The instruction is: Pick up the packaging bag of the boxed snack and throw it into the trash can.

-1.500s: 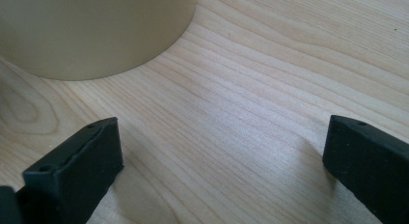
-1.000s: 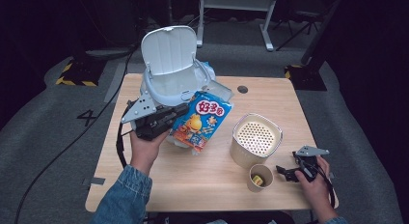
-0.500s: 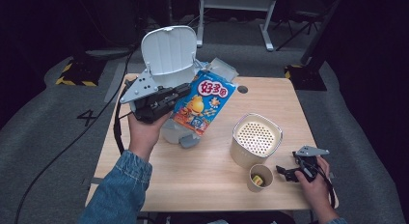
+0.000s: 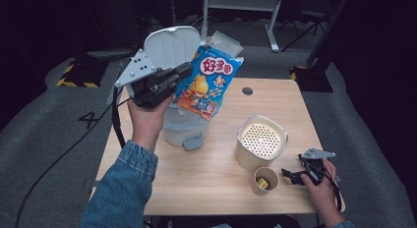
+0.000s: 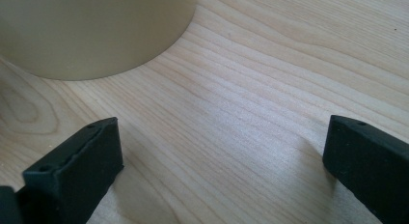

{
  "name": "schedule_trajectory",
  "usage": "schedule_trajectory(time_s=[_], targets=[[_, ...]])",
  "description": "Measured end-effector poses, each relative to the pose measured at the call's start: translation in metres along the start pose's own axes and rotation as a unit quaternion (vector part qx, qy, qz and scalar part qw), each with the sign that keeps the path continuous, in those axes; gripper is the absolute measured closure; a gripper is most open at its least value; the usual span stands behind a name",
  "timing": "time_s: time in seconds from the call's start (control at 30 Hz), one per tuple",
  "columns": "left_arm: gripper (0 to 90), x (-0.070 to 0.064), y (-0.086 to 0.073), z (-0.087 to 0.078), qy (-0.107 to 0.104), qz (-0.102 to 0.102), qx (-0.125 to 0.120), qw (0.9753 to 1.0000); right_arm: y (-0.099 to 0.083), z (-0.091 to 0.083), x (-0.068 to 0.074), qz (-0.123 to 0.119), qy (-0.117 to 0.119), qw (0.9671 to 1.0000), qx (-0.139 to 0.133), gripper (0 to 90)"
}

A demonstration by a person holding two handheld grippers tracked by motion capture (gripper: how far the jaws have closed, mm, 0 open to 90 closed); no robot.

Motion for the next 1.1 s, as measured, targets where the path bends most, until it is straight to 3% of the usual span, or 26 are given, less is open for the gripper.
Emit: schedule_trajectory(time_s=[0.47,0.87,0.97,1.1], targets=[[87.9,0.017,0.025,0.006,0.054,-0.001,-0.023,0.9983,0.0,0.0,0.0,0.0,0.0,1.0,0.0,0.4],[87.9,0.049,0.022,0.02,0.096,-0.01,-0.009,0.9953,0.0,0.0,0.0,0.002,-0.003,1.0,0.0,0.5],[87.9,0.057,0.018,0.024,0.116,-0.011,-0.004,0.9932,0.0,0.0,0.0,0.002,-0.003,1.0,-0.001,0.4],[88.0,0.066,0.012,0.032,0.118,-0.015,-0.005,0.9929,0.0,0.0,0.0,0.002,-0.003,1.0,0.0,0.4]])
Point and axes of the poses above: each handheld gripper's, and its own axes: z roughly forward along the jaws, y roughly out of its top, x roughly to its left, the point moved 3 cm from there along z, roughly forward along the jaws
